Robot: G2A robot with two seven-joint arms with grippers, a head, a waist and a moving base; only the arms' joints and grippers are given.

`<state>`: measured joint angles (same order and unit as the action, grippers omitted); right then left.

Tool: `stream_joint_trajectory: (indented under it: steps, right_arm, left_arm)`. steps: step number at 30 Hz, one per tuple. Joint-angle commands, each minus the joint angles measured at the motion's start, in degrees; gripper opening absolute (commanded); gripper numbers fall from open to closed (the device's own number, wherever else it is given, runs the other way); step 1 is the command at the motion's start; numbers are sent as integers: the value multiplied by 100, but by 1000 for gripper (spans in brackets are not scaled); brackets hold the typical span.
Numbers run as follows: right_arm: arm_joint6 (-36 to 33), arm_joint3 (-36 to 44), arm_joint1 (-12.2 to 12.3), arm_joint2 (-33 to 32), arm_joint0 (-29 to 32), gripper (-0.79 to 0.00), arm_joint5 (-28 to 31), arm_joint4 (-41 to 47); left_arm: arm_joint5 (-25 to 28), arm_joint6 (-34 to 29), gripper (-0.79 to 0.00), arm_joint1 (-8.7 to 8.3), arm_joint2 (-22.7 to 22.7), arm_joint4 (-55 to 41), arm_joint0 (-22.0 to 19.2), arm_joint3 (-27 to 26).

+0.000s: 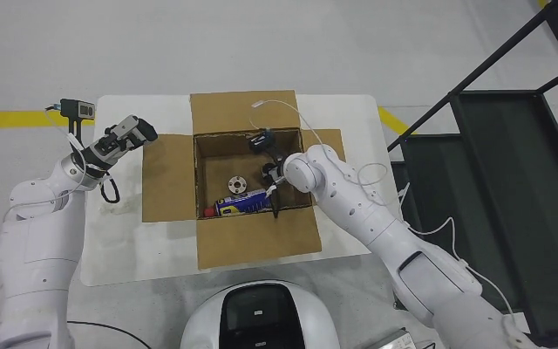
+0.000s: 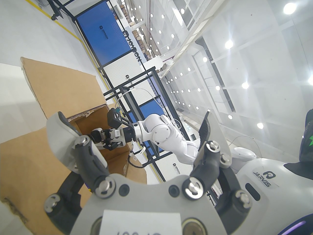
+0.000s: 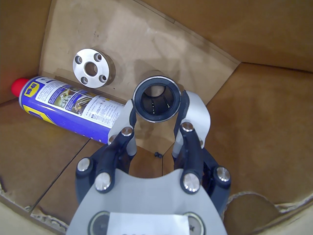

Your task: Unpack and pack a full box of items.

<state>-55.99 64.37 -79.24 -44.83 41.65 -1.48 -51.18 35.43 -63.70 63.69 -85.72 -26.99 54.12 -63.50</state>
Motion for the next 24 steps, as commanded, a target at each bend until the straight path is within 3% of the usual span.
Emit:
stream_joint_trajectory:
  steps: [1,16,17,18,19,20,24]
  right_arm:
    - [-27,-22,-12,5,-17,0,19,11]
    - [192,-775,-300,310,-363,0,85,204]
    - [204,-886,-332,345,-396,-89,86,232]
    - [219,-975,-364,381,-432,-419,97,255]
    - [243,-1061,-393,409,-462,-557,114,287]
    - [259,-1149,-421,433,-489,-757,116,311]
    - [335,-1383,-510,505,-581,-785,155,354]
  left_arm:
    - [0,0,0,0,0,0,0,0]
    - [0,0,0,0,0,0,0,0]
    - [0,0,0,0,0,0,0,0]
    - [0,0,0,0,0,0,0,0]
    - [0,0,0,0,0,0,0,0]
    - [0,0,0,0,0,0,0,0]
    - [0,0,0,0,0,0,0,0]
